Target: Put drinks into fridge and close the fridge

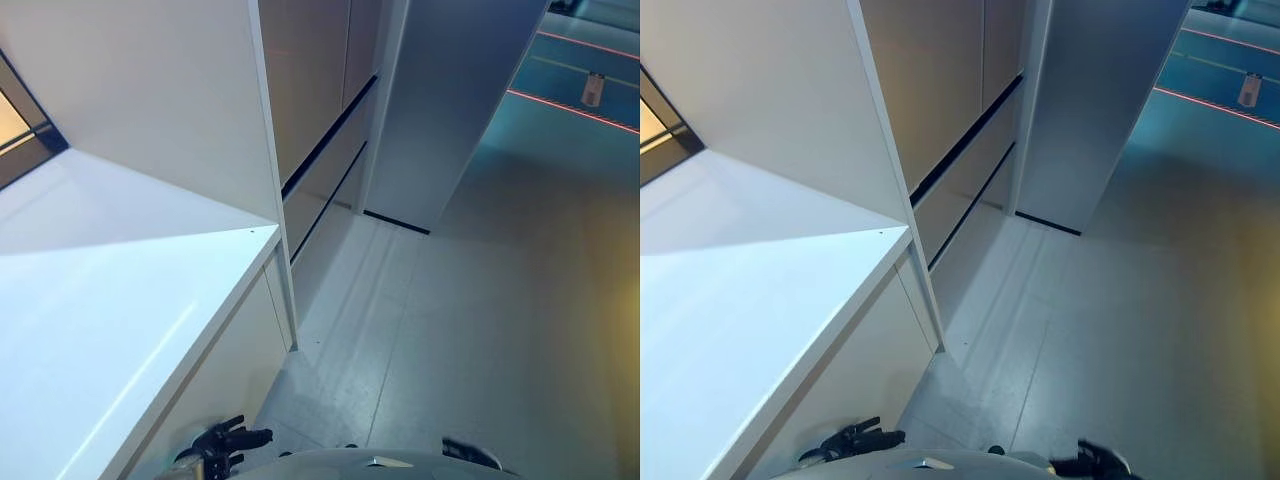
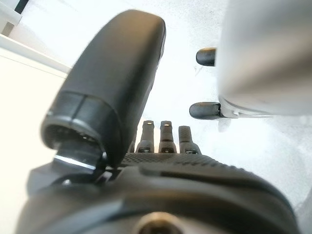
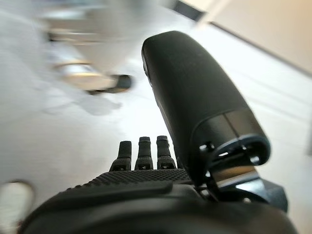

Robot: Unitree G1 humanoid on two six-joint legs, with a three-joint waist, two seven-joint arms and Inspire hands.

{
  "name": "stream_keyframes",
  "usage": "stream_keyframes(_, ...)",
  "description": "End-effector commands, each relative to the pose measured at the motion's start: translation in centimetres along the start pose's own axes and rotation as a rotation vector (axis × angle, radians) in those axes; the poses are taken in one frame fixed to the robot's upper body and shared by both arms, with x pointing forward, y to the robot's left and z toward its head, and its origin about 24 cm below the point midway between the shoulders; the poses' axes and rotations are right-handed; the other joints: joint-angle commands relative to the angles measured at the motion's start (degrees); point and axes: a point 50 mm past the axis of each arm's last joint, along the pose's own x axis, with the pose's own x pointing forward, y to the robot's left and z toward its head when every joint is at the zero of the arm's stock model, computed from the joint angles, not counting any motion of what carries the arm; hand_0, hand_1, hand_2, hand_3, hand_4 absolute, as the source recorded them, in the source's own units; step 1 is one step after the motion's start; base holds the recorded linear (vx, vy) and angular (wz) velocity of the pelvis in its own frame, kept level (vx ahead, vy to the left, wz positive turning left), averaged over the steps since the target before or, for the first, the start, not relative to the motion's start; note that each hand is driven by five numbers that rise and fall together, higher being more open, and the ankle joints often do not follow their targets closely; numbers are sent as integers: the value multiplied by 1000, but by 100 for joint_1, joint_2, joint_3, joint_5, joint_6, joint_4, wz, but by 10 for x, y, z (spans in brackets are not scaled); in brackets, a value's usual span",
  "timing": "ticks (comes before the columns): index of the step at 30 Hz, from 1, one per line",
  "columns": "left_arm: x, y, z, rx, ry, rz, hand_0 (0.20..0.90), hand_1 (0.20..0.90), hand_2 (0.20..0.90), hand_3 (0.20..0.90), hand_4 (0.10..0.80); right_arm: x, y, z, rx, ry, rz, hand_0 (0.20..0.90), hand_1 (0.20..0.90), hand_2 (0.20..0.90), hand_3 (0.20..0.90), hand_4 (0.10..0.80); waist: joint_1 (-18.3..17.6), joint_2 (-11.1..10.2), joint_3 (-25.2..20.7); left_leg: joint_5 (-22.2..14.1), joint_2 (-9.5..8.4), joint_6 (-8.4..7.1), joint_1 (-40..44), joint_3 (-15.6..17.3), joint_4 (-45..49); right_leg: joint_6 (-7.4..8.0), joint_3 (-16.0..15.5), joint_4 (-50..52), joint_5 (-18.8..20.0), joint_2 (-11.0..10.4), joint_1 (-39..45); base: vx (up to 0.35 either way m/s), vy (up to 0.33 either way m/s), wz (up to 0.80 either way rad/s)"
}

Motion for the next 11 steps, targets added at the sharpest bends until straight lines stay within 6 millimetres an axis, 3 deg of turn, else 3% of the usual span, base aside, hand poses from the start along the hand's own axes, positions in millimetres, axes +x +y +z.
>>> stream_keyframes(1,1,1,10,52,-58,-33,900,900,900,900,800,3,7,23,18,-66,42,900,900,900,900,800,69,-81,45,-447,-24,62,-262,216,353,420,-170,209,153,-149,-265,17,33,-12)
stream_keyframes(11,1,-2,8,-5,-47,-51,900,900,900,900,800,3,10,13,-66,-23,80,900,900,900,900,800,14,-64,6,-539,-33,97,-179,194,350,424,-106,239,71,-123,-231,-2,9,-3)
